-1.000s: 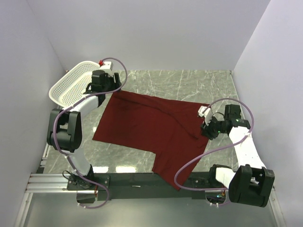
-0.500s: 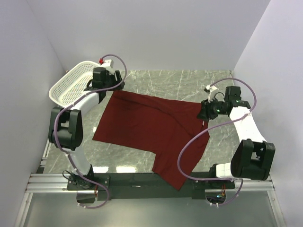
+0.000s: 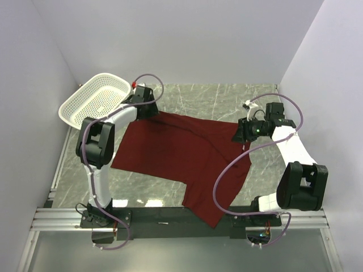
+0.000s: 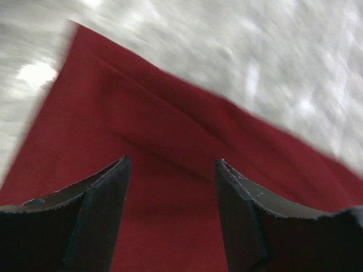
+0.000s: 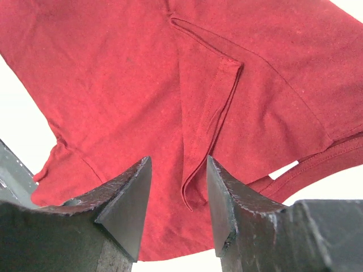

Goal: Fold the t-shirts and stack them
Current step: Fold the tshirt

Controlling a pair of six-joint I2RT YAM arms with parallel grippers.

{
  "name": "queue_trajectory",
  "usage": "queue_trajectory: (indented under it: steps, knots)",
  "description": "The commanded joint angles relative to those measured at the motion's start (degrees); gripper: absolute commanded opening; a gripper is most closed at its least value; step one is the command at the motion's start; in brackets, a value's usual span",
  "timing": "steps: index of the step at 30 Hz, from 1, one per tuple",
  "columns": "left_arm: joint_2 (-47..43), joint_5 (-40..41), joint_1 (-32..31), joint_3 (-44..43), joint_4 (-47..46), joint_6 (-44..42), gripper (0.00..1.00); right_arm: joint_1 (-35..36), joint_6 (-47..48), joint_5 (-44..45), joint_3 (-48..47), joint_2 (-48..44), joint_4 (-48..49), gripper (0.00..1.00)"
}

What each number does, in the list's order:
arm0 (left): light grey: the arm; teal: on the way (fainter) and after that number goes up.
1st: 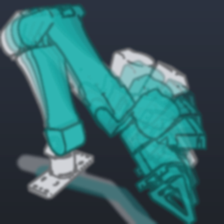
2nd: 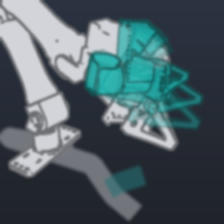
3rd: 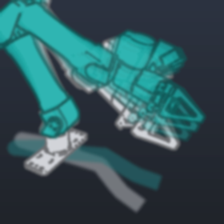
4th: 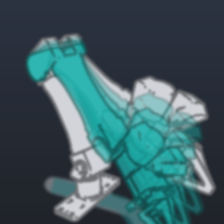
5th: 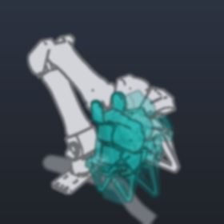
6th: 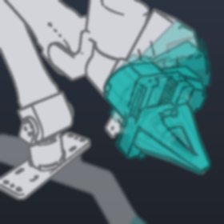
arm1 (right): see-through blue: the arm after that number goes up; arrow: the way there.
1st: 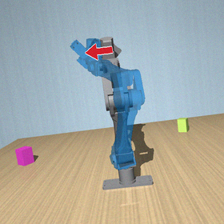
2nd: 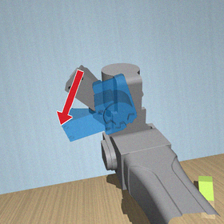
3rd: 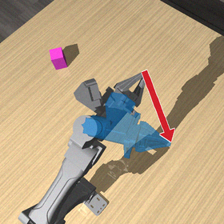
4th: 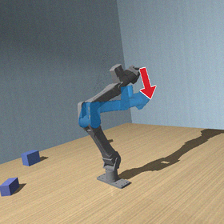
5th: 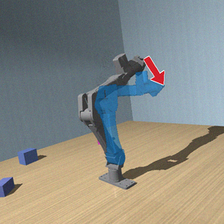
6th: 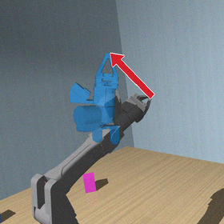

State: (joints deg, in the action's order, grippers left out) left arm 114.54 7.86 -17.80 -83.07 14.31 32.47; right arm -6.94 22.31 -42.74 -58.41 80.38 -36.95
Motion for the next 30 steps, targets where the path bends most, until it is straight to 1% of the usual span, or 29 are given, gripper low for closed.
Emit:
queue_trajectory:
  steps: [1,2,3,8,10,11,15,16,20,23,26,30]
  knots:
    - [2.8,15.2,0.2,-8.1,6.7,4.6,0.66,0.3,-0.8,-0.7,0.0,-1.0,1.6,0.51]
    - [3.6,16.7,0.2,-9.6,8.6,4.4,0.65,0.3,-0.8,-0.7,-0.1,-1.0,1.5,0.51]
    - [4.3,17.8,0.3,-11.9,8.9,4.0,0.65,0.2,-0.9,-0.7,-0.1,-1.2,1.6,0.51]
    - [8.5,21.9,0.4,-18.1,10.2,0.8,0.64,0.3,-0.8,-0.3,0.5,-1.5,2.0,0.51]
    - [11.2,23.2,0.4,-21.9,12.9,-0.9,0.64,0.2,-0.7,-0.2,0.5,-1.5,1.8,0.51]
    - [12.0,23.7,0.7,-24.0,13.7,-1.6,0.63,0.2,-0.6,-0.1,0.6,-1.4,1.8,0.51]
    - [14.8,21.6,1.3,-26.8,15.4,-6.1,0.61,0.2,-0.6,0.0,0.6,-1.5,2.0,0.51]
    - [15.2,20.9,1.5,-26.9,15.2,-7.8,0.6,0.2,-0.6,0.0,0.6,-1.5,2.0,0.51]
    - [15.1,17.5,2.6,-25.9,13.7,-9.9,0.56,0.2,-0.6,0.5,0.6,-1.8,2.0,0.51]
    - [15.2,16.0,3.4,-25.8,13.4,-10.7,0.5,0.2,-0.6,0.6,0.7,-1.9,2.1,0.51]
    - [15.2,14.6,3.5,-25.9,12.9,-11.6,0.46,0.2,-0.6,0.7,0.7,-1.7,2.1,0.51]
    - [15.4,13.2,3.5,-25.9,13.3,-12.3,0.39,0.2,-0.6,0.8,0.6,-1.7,2.0,0.51]
